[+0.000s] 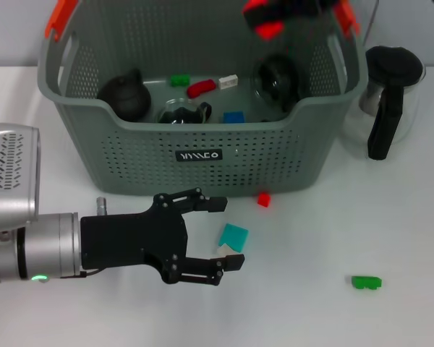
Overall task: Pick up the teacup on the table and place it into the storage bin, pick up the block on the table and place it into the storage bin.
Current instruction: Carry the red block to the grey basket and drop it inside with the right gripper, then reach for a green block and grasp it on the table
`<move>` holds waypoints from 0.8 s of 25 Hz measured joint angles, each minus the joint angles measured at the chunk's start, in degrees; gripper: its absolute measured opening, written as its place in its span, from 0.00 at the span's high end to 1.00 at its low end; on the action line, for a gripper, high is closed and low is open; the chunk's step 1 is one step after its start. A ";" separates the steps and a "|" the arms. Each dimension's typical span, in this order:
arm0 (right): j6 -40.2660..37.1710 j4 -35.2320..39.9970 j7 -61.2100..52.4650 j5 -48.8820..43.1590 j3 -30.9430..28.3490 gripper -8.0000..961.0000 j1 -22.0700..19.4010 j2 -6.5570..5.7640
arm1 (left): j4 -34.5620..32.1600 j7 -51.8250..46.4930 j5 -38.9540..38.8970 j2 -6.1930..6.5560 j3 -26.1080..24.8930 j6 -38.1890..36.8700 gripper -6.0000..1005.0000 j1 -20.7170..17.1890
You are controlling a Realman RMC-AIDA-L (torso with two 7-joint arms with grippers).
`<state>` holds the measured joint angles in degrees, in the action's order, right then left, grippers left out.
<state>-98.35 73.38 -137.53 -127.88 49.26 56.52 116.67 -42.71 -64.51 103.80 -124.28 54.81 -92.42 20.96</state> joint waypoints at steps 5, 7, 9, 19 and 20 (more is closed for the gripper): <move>10.97 -6.51 -0.19 -7.38 0.71 0.59 2.68 -1.02 | -0.01 0.00 0.00 0.09 0.07 -0.03 0.10 0.50; 13.44 -7.95 0.27 -9.72 1.15 0.57 2.93 -1.07 | 0.00 0.00 0.00 0.09 0.05 -0.04 0.10 0.58; 14.35 -8.47 1.30 -10.70 1.68 0.55 2.77 -1.09 | -0.01 0.00 -0.09 0.10 -0.04 -0.05 0.10 0.63; -8.07 0.98 14.77 9.40 1.37 0.21 -9.89 -1.03 | 0.00 0.02 -0.24 0.08 -0.03 -0.14 0.10 0.76; -10.13 1.65 15.43 10.09 1.42 0.16 -11.46 -1.12 | -0.01 0.02 -0.25 0.10 -0.08 -0.13 0.10 0.75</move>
<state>-108.48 75.02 -122.10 -117.79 50.68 45.06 115.55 -42.71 -64.49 103.56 -124.18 54.73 -92.55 21.71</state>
